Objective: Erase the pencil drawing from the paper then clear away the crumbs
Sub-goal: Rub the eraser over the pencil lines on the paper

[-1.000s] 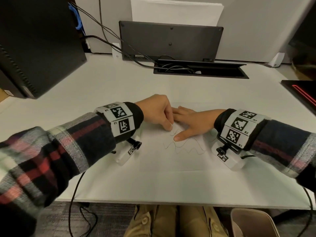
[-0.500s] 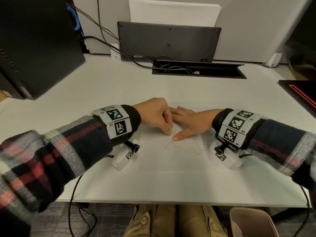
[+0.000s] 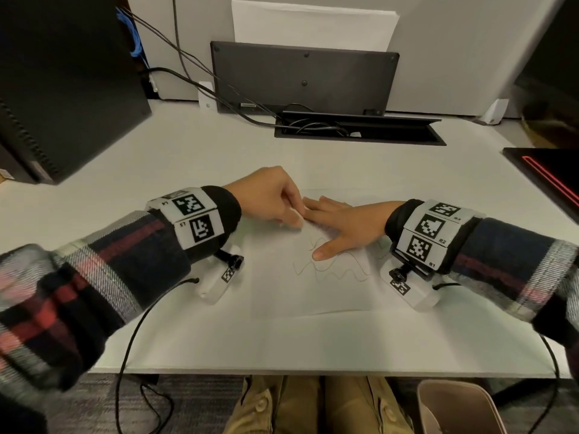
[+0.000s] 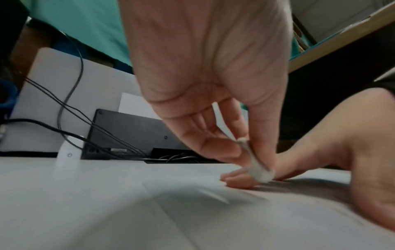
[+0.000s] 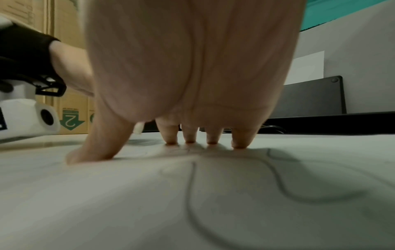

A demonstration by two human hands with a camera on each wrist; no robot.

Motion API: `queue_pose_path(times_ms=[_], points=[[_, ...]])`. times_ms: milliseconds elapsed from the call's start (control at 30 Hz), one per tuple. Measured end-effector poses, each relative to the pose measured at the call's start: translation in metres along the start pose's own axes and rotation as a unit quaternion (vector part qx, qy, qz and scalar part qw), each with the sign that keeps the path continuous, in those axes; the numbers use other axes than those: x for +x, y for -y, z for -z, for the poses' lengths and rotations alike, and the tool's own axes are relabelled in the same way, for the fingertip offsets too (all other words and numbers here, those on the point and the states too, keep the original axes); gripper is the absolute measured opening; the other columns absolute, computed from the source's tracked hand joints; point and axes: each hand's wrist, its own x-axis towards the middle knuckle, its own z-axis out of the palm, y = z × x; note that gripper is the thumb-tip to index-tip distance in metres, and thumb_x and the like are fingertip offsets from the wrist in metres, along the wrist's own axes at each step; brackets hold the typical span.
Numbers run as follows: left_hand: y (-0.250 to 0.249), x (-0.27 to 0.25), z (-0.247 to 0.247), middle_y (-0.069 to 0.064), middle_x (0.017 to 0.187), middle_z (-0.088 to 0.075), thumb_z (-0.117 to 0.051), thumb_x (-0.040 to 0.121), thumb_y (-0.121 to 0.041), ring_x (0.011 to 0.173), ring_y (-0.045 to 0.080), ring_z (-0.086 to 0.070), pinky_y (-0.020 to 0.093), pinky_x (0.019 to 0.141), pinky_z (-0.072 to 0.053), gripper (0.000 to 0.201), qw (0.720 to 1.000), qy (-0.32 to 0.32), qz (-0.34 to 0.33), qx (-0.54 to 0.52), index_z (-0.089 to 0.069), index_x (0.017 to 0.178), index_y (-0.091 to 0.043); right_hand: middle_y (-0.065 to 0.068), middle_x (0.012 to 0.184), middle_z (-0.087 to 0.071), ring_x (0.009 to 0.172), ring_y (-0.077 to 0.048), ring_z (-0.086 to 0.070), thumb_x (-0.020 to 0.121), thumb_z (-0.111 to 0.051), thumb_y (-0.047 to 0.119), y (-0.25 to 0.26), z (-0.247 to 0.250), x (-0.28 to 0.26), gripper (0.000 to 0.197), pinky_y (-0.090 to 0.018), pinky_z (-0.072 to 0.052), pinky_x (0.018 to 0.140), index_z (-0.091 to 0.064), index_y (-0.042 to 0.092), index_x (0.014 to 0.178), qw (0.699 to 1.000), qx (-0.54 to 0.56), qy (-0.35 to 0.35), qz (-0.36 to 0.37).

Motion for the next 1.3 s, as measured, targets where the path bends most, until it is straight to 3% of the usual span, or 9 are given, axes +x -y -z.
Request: queue_pose_path(times_ms=[133,233,433,567,667,867,1033,1100,1300], points=[[0.006,0.002,0.002,0.012,0.085,-0.071,-0.078,0.073,-0.023,0.055,0.002,-0.055,0.015,0.063,-0.047,0.017,1.000,-0.009,0.018,0.006,-0.074,0.088,-0.016,0.004,0.157,0.014,0.143,-0.013,0.012,0.086,-0.056,0.049,0.000,0.003,-0.007,0.093,-0.029,0.001,0.114,0.007,0.021,0.149,1.000,0.009,-0.011,-0.015],[0.005,0.006,-0.001,0.006,0.083,-0.072,-0.079,0.073,-0.025,0.070,0.008,-0.060,0.017,0.068,-0.047,0.019,0.999,-0.003,0.039,0.024,-0.073,0.087,-0.015,0.008,0.155,0.019,0.142,-0.011,0.017,0.086,-0.054,0.052,0.001,0.003,-0.010,0.094,-0.038,0.004,0.116,0.011,0.024,0.148,1.000,0.000,0.013,-0.024],[-0.002,0.002,-0.011,-0.011,0.065,-0.064,-0.079,0.072,-0.025,0.057,-0.007,-0.055,0.002,0.056,-0.039,0.016,0.999,0.043,0.008,0.030,-0.075,0.085,-0.016,0.006,0.155,0.022,0.142,-0.017,0.020,0.084,-0.055,0.053,0.002,0.004,-0.008,0.096,-0.051,0.003,0.116,0.012,0.029,0.148,1.000,-0.005,0.024,-0.010],[-0.001,0.005,-0.008,-0.015,0.066,-0.059,-0.078,0.073,-0.024,0.063,-0.002,-0.054,0.005,0.055,-0.037,0.019,0.998,-0.008,0.006,0.054,-0.075,0.089,-0.015,0.006,0.155,0.023,0.142,-0.016,0.021,0.083,-0.055,0.054,0.000,0.003,-0.006,0.097,-0.050,0.005,0.116,0.014,0.030,0.147,1.000,0.003,0.026,-0.014],[-0.005,-0.001,-0.014,-0.017,0.061,-0.059,-0.078,0.073,-0.022,0.057,-0.007,-0.054,0.001,0.053,-0.037,0.013,0.998,0.042,-0.012,0.037,-0.075,0.084,-0.016,0.009,0.155,0.022,0.142,-0.017,0.020,0.081,-0.056,0.057,-0.002,0.002,-0.004,0.098,-0.053,0.003,0.116,0.013,0.034,0.147,1.000,0.011,0.026,-0.003],[-0.007,0.000,-0.013,-0.016,0.062,-0.059,-0.079,0.072,-0.021,0.056,-0.007,-0.054,0.000,0.051,-0.036,0.015,0.999,0.022,-0.010,0.039,-0.075,0.086,-0.015,0.008,0.155,0.021,0.143,-0.018,0.019,0.081,-0.056,0.057,-0.004,0.001,-0.003,0.097,-0.054,0.003,0.116,0.011,0.034,0.147,1.000,0.010,0.022,-0.003],[-0.007,0.002,-0.015,-0.015,0.065,-0.060,-0.079,0.072,-0.022,0.061,-0.002,-0.054,0.000,0.052,-0.037,0.016,0.998,0.002,-0.024,0.057,-0.075,0.086,-0.015,0.010,0.155,0.020,0.143,-0.017,0.018,0.056,-0.047,0.084,-0.009,-0.001,0.006,0.116,-0.058,-0.003,0.115,0.011,0.040,0.146,1.000,0.004,0.021,0.012],[-0.008,0.000,-0.015,-0.011,0.066,-0.063,-0.079,0.072,-0.023,0.063,0.001,-0.056,0.000,0.053,-0.037,0.014,0.998,0.026,-0.023,0.054,-0.075,0.085,-0.017,0.010,0.156,0.018,0.143,-0.018,0.017,0.060,-0.051,0.082,-0.009,-0.002,0.006,0.114,-0.058,-0.002,0.115,0.009,0.039,0.146,1.000,0.000,0.021,0.007],[-0.010,-0.005,-0.011,-0.016,0.067,-0.060,-0.079,0.072,-0.026,0.064,-0.001,-0.054,0.003,0.059,-0.038,0.019,0.996,0.018,-0.040,0.079,-0.075,0.089,-0.018,0.001,0.158,0.006,0.145,-0.022,-0.001,0.057,-0.048,0.087,-0.007,-0.001,0.008,0.117,-0.048,-0.009,0.118,0.002,0.032,0.148,1.000,-0.004,-0.008,0.009]])
